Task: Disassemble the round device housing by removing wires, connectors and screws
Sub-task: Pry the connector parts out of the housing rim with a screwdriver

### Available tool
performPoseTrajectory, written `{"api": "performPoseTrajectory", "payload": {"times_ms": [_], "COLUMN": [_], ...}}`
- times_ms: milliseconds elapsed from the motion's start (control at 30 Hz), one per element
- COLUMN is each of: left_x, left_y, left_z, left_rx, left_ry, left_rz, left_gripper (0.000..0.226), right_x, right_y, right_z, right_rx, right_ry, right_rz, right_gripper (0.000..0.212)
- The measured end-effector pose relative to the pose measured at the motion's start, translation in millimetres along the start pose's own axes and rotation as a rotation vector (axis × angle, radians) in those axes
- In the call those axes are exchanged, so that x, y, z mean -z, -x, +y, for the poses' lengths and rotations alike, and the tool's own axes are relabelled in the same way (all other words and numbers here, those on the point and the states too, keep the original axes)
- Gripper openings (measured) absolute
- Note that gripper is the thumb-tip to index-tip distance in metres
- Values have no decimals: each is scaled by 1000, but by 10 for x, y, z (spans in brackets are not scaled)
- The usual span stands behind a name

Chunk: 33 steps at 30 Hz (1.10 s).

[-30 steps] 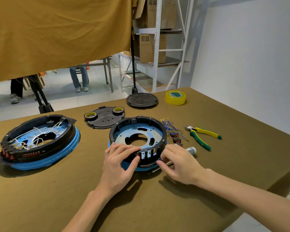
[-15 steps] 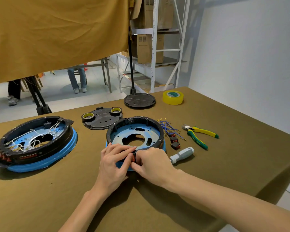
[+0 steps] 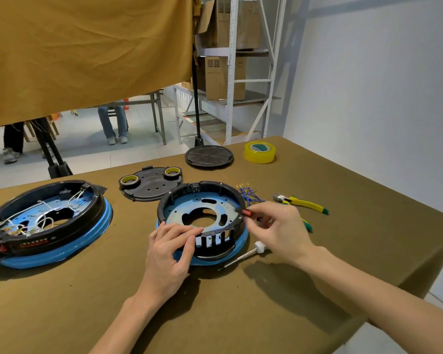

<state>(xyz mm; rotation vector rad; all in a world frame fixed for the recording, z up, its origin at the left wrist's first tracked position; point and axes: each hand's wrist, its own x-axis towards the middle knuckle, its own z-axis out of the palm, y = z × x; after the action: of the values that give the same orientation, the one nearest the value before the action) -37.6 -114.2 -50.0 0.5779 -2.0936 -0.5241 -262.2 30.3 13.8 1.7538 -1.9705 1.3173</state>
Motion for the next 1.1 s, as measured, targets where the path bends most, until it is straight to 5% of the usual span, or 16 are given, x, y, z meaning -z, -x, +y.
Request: {"api": "performPoseTrajectory", "payload": {"times_ms": [200,333,600,967,1100], "left_x": [-8,-10,0,10,20], "left_y": [1,5,-12,2,0], "left_z": [1,-8,25,40,62], "left_rx": [-10,-4,-8,-3,-17], "left_ry": [-1,-6,15,-3,-51], "left_rz": [8,-1,8,9,-16], "left_gripper": [31,31,31,30,31], "right_x": [78,-55,-23,-12,129], "right_y": [-237,-370,-360,-296,-97], "right_z": [611,774,917,814,726], "right_rx": [-107,-195,-370,-250,-181], "right_ry": [585,736,459,479,385], "right_rz": [-222,-329,-384,-317,-472], "right_gripper": [18,22,32,23,19]}}
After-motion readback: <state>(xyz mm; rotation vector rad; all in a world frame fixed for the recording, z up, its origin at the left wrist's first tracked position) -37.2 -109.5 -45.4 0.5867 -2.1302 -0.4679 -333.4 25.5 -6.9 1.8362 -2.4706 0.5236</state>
